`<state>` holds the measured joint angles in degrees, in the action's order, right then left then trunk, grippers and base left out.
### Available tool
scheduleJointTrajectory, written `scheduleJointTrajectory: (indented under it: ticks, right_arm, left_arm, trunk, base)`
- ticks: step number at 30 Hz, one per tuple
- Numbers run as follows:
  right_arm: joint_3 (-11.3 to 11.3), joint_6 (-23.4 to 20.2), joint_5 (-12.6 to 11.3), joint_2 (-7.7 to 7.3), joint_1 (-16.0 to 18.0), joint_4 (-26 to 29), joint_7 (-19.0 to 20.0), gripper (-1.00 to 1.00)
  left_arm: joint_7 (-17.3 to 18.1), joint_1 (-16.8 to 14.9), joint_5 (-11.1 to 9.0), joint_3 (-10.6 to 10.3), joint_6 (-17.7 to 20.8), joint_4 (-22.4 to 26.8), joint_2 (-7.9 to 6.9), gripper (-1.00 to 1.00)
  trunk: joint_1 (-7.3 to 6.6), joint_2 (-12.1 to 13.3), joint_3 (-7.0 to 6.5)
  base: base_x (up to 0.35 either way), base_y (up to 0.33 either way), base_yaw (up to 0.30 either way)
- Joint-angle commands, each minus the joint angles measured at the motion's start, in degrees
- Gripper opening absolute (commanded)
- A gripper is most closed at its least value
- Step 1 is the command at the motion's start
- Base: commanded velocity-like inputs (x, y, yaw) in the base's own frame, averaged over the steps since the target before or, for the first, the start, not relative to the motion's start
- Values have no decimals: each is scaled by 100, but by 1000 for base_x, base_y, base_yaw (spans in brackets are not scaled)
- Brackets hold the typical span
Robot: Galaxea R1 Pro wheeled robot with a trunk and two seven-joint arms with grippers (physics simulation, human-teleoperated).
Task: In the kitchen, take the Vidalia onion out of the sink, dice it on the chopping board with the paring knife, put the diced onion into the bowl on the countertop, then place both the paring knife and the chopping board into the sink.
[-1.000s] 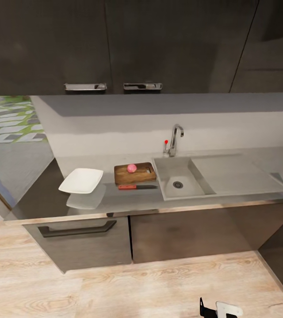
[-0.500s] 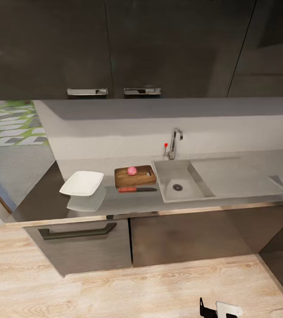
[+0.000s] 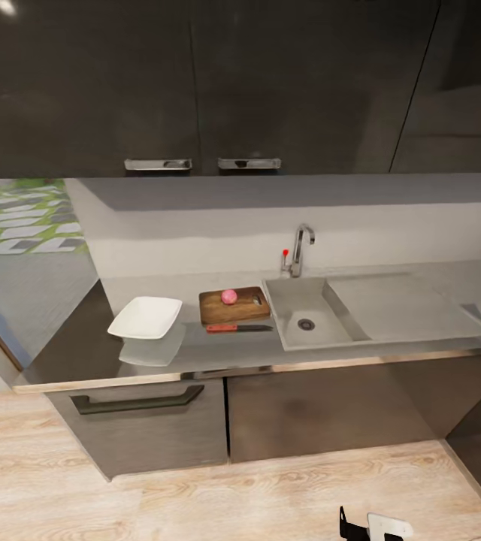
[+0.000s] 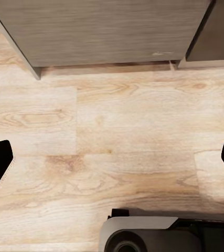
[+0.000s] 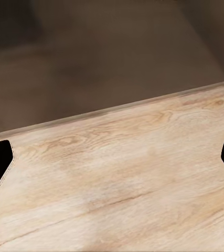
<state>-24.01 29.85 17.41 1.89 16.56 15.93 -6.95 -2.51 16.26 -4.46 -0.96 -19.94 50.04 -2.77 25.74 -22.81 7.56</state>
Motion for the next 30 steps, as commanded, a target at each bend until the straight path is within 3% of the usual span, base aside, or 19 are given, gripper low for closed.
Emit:
scheduleJointTrajectory:
  ticks: [1,12,30]
  right_arm:
    - [-25,12,61,4,5,-2,-35,100]
    - [-25,12,61,4,5,-2,-35,100]
    - [-25,12,61,4,5,-2,-35,100]
  left_arm:
    - [-9,0,-46,-15,-10,4,-4,100]
    - [-13,0,-46,-11,-10,6,-4,100]
    - [-13,0,-46,-13,-10,6,-4,100]
  trunk:
    - [4,-10,1]
    - [4,-10,-100]
    - [4,-10,-266]
  base:
    - [69,221,0]
    - [57,207,0]
    - [3,15,0]
